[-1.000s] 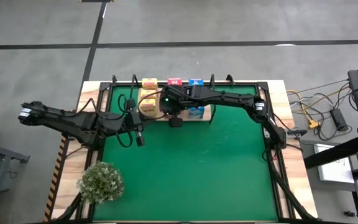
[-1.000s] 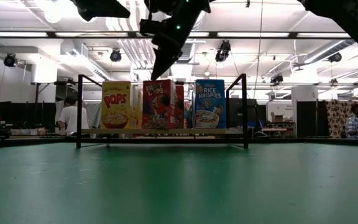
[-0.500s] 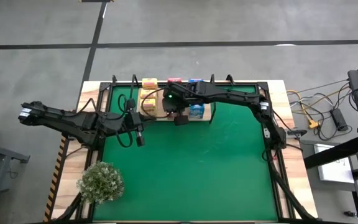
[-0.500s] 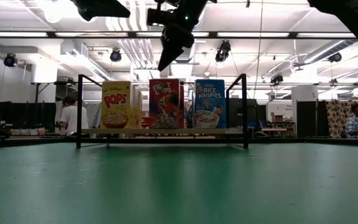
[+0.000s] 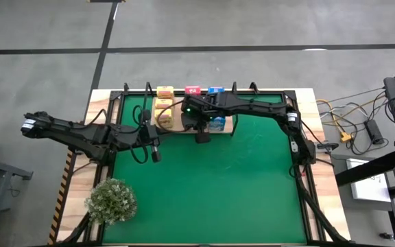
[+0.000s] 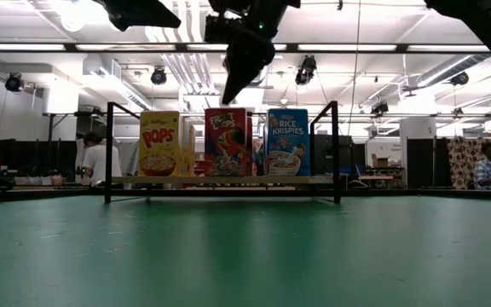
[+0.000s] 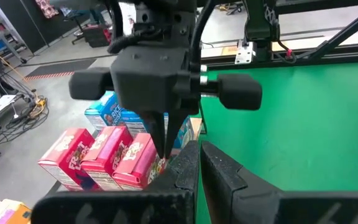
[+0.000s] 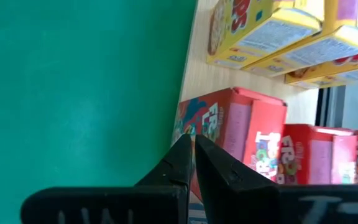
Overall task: Stack cereal on shelf
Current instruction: Put the red cereal box on the shelf aligned with the red cereal boxes
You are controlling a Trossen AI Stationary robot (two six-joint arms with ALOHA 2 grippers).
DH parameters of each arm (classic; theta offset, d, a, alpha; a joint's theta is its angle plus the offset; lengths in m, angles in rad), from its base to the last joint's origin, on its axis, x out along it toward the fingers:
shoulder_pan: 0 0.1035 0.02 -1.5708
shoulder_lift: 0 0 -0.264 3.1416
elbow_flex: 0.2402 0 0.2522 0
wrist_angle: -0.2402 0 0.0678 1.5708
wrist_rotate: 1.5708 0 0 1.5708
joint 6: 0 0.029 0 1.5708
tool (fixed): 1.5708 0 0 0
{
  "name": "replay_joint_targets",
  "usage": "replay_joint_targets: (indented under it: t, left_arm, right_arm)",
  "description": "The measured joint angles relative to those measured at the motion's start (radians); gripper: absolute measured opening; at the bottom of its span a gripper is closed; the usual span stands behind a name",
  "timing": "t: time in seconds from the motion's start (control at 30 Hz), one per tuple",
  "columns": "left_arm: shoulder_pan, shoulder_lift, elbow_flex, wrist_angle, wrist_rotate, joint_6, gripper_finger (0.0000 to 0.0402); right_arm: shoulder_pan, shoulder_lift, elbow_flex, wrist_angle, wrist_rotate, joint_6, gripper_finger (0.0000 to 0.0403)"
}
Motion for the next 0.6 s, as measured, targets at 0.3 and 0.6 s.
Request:
replay_joint_targets:
  t: [0.3, 0.6]
  left_arm:
    - [0.000, 0.002, 0.000, 0.000, 0.000, 0.000, 0.0000]
    - [0.001, 0.002, 0.000, 0.000, 0.000, -0.001, 0.0000]
  right_arm:
    - [-0.006, 0.000, -0.067, 0.056, 0.060, 0.007, 0.0012]
    - [-0.007, 0.000, -0.070, 0.080, 0.079, 0.003, 0.0012]
